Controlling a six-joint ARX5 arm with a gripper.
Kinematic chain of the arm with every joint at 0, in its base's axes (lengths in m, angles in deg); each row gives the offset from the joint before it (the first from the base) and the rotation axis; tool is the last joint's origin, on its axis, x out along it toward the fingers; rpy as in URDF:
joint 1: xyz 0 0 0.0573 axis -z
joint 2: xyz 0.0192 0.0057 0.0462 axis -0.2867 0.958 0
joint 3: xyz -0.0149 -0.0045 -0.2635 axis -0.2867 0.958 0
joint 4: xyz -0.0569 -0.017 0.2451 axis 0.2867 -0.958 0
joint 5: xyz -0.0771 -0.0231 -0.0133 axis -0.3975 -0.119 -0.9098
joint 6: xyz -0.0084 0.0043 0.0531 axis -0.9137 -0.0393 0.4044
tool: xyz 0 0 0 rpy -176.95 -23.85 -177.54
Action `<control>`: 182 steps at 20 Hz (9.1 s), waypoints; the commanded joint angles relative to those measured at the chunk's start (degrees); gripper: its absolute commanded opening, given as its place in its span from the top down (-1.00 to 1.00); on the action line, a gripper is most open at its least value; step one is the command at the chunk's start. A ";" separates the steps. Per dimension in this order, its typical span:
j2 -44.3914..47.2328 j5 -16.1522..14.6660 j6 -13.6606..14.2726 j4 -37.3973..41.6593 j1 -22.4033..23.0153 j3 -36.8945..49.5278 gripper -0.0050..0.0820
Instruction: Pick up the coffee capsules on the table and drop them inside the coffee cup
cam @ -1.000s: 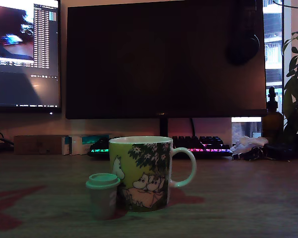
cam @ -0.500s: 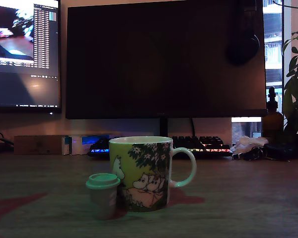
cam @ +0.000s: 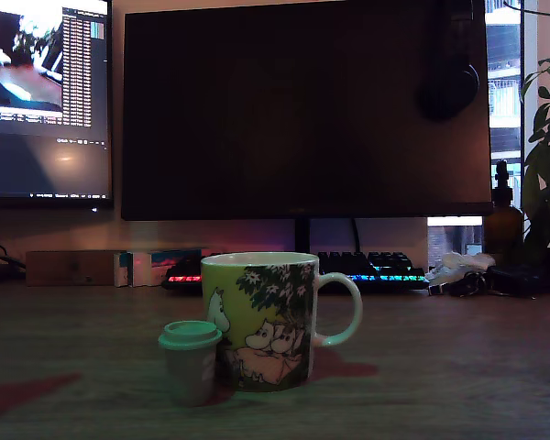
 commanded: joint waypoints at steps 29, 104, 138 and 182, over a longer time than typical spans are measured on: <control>-2.56 13.79 4.11 -4.52 18.56 12.31 -0.31; 73.22 0.17 20.79 41.27 16.98 -2.27 0.33; 51.34 0.22 18.34 26.67 16.98 -3.06 0.34; 72.81 0.07 17.20 6.34 16.87 -28.59 0.12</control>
